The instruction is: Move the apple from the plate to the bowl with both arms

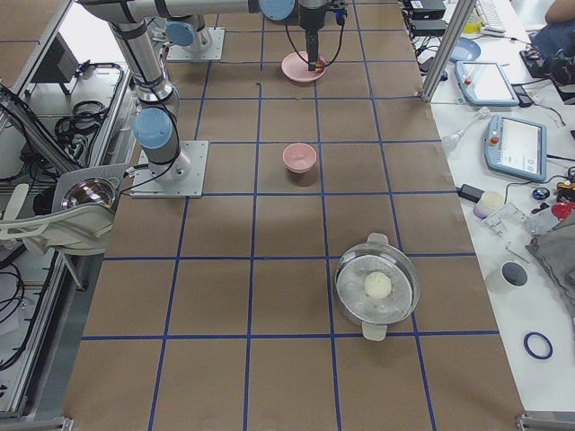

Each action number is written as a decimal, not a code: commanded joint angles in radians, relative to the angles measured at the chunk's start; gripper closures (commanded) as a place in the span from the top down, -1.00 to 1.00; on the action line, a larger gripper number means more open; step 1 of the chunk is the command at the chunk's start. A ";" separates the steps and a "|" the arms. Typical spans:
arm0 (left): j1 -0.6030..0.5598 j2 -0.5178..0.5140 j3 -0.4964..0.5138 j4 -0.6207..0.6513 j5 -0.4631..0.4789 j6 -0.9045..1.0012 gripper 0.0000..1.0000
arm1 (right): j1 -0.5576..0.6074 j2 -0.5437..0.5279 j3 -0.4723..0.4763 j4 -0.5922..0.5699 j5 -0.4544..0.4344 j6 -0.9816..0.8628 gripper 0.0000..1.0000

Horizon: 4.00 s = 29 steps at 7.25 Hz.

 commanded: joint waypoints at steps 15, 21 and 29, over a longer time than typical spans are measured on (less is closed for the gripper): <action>0.007 -0.028 -0.003 -0.045 -0.027 -0.006 1.00 | -0.019 -0.058 0.009 0.065 0.074 -0.003 1.00; -0.054 -0.289 -0.176 0.310 -0.026 -0.091 1.00 | -0.039 -0.017 0.017 0.043 -0.098 -0.035 1.00; -0.056 -0.409 -0.239 0.464 -0.032 -0.091 0.95 | -0.419 0.180 0.384 -0.405 -0.003 -0.506 1.00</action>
